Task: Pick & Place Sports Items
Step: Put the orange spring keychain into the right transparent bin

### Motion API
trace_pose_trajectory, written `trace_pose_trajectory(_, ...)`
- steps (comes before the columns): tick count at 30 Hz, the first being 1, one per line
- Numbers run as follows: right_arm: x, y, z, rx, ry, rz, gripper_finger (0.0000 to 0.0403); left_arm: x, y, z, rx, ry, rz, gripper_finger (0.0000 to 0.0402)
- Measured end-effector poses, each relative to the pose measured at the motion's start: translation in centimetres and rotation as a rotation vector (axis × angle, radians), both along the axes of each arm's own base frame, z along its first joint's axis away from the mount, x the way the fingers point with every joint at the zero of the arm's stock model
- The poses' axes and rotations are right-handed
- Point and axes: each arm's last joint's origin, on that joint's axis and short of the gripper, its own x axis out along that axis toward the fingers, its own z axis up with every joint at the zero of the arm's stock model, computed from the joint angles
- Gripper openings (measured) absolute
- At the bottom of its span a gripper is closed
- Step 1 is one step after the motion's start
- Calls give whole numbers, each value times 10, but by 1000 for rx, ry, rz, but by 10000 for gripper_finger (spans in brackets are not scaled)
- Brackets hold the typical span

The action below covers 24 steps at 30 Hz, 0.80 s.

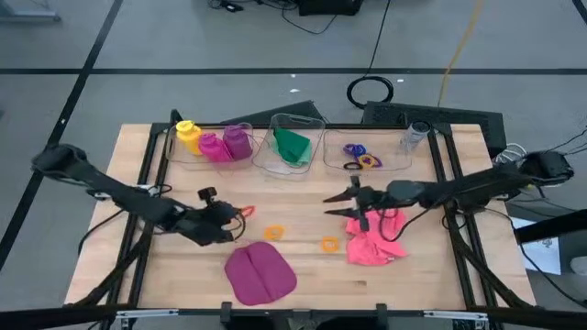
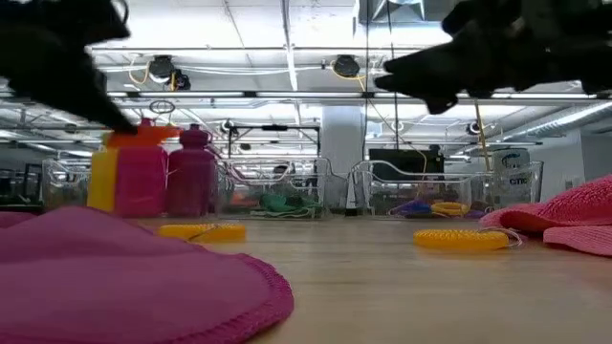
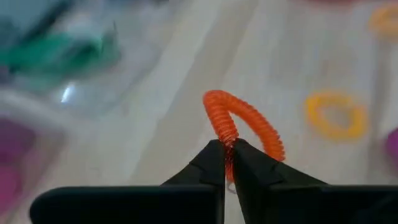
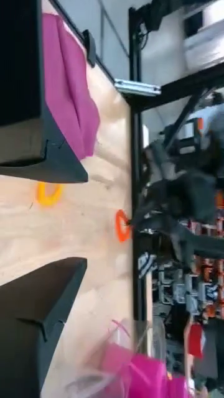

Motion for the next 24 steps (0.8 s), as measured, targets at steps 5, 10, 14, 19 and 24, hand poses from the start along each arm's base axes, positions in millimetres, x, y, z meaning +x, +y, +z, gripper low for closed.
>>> trace_pose_trajectory(5, 38, 15, -4, -5, 29, 29, 144, 16, -10, 18, 50, -153, -191, 6)
trace_pose_trajectory(10, 71, 22, -15, 10, 7, 37, 144, 30, -16, 13, 104, -184, -274, 6)
trace_pose_trajectory(14, 90, 24, -24, 25, -6, 36, 156, 38, -14, 8, 140, -184, -271, 6)
trace_pose_trajectory(19, 107, 27, -31, 44, -17, 33, 189, 48, -10, 4, 178, -186, -297, 6)
trace_pose_trajectory(24, 112, 23, -39, 46, 0, 18, 220, 51, -7, 2, 189, -181, -296, 6)
